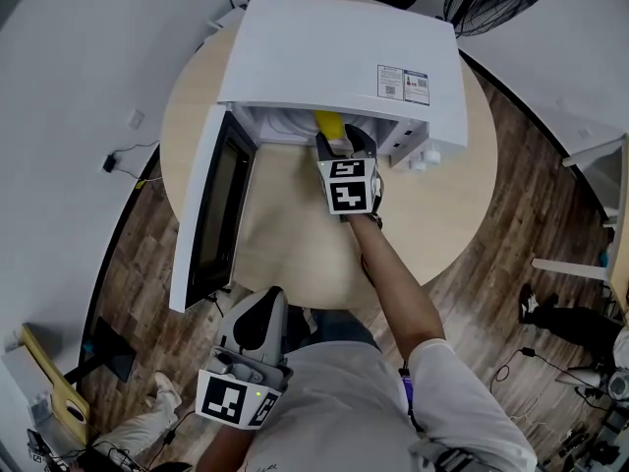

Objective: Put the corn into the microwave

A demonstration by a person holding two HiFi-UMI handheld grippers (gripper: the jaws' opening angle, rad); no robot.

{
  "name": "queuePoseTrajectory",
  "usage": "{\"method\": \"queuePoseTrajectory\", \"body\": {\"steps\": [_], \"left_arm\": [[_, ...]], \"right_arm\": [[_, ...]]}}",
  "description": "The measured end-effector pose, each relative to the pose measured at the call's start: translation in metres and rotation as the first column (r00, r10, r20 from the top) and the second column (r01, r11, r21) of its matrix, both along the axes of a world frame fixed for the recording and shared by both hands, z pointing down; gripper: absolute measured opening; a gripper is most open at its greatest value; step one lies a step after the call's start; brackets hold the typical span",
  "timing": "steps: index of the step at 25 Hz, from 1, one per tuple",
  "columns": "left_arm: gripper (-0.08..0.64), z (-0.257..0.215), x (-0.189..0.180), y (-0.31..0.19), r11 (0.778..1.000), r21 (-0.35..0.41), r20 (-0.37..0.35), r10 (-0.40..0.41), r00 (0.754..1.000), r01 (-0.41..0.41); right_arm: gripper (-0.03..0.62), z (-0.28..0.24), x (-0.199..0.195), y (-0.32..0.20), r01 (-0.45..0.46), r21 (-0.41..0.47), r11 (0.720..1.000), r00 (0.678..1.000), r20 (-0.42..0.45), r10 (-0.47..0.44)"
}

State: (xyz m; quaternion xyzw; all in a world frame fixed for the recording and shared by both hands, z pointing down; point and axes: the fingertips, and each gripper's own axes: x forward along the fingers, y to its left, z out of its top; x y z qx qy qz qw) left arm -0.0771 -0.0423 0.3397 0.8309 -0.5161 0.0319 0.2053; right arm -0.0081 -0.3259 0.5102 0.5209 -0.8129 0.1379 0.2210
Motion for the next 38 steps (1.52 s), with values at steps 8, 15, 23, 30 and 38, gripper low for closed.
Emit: {"method": "queuePoseTrajectory", "body": {"steps": [8, 15, 23, 30, 38], "left_arm": [[-0.003, -0.008, 0.001, 0.0, 1.0, 0.018, -0.018, -0.016, 1.0, 0.016], [-0.003, -0.012, 0.007, -0.002, 0.999, 0.037, -0.026, -0.003, 1.0, 0.004], [-0.003, -0.014, 0.011, -0.005, 0.999, 0.045, -0.029, 0.008, 1.0, -0.006], [-0.006, -0.012, 0.011, -0.008, 0.999, 0.041, -0.029, -0.001, 1.0, 0.003], [-0.006, -0.008, 0.008, -0.016, 0.999, 0.02, -0.049, -0.025, 0.998, 0.026]], "right_arm": [[0.201, -0.014, 0.004, 0.018, 0.003, -0.022, 1.0, 0.998, 0.059, -0.002], [0.176, -0.023, 0.011, 0.03, 0.014, -0.026, 1.0, 0.998, 0.055, -0.012], [0.141, -0.024, 0.021, 0.049, 0.024, -0.042, 0.999, 0.998, 0.055, -0.021], [0.115, -0.037, 0.029, 0.07, 0.054, -0.045, 0.998, 0.996, 0.076, -0.05], [0.015, -0.045, 0.046, 0.098, 0.038, -0.096, 0.995, 0.988, 0.152, -0.023]]}}
